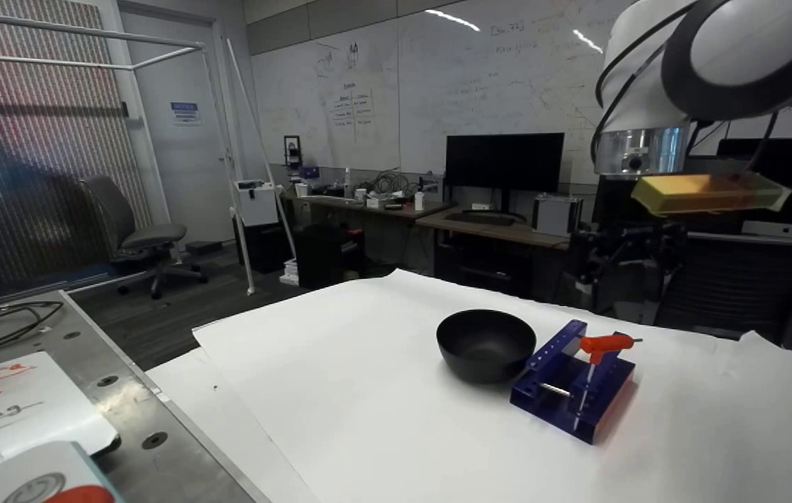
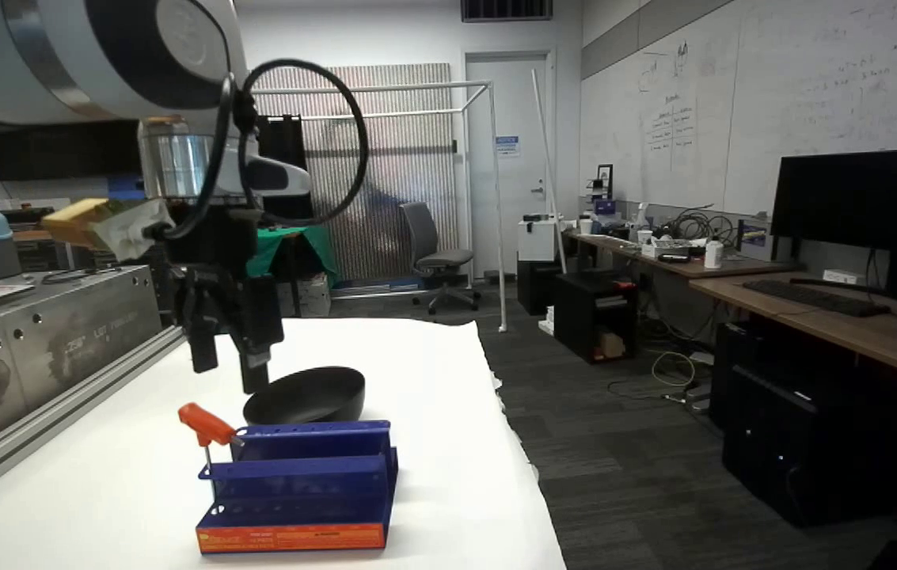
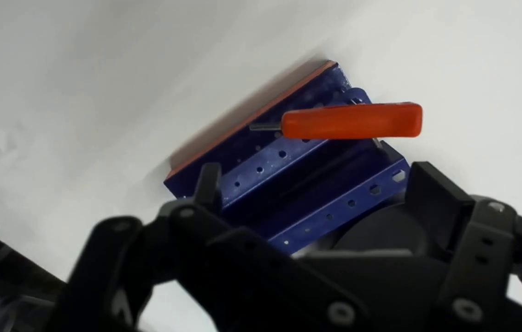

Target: Pick up the wrench from the toolbox and place it inside the black bowl

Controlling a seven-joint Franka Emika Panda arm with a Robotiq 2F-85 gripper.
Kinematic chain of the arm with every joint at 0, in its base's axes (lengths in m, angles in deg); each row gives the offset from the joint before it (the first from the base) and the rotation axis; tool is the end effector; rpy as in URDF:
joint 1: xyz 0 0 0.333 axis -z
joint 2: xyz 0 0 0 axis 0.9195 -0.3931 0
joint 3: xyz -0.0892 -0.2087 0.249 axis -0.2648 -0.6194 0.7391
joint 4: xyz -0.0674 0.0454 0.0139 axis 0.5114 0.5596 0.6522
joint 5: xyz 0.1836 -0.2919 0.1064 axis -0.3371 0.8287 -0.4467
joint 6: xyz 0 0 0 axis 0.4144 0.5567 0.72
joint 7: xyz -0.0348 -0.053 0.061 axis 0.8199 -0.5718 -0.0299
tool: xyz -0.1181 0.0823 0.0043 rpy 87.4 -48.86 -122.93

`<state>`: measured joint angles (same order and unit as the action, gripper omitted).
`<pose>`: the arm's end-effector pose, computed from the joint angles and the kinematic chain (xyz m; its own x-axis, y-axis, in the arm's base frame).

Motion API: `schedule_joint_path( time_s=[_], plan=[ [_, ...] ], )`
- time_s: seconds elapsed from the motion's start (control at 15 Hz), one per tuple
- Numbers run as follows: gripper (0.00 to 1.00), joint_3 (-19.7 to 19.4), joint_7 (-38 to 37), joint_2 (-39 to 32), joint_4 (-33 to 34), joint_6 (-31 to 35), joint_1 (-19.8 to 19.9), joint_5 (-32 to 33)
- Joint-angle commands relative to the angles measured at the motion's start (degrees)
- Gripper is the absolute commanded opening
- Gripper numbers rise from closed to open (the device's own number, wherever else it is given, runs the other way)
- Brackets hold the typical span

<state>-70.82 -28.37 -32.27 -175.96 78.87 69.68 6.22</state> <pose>0.4367 0.0154 0.3968 0.8477 -0.5284 -0.0470 -0.5271 -0.8490 0.0384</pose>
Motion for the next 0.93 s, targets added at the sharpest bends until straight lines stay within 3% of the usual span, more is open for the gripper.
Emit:
schedule_joint_path(
  time_s=[0.0, 0.2, 0.73, 0.8, 0.87],
  plan=[
    [1.00, -0.8, -4.8, -4.6, 2.1, 0.6, -0.3, -1.3],
    [1.00, -1.3, -1.8, -6.3, 1.9, 1.5, -1.3, -3.7],
    [1.00, -0.9, -2.4, -7.1, 1.0, 1.0, -2.8, -10.0],
    [0.92, -0.8, -2.7, -6.9, 0.9, 1.2, -3.0, -10.1],
    [0.73, -0.7, -2.8, -6.7, 0.8, 1.6, -3.3, -9.7]
  ],
)
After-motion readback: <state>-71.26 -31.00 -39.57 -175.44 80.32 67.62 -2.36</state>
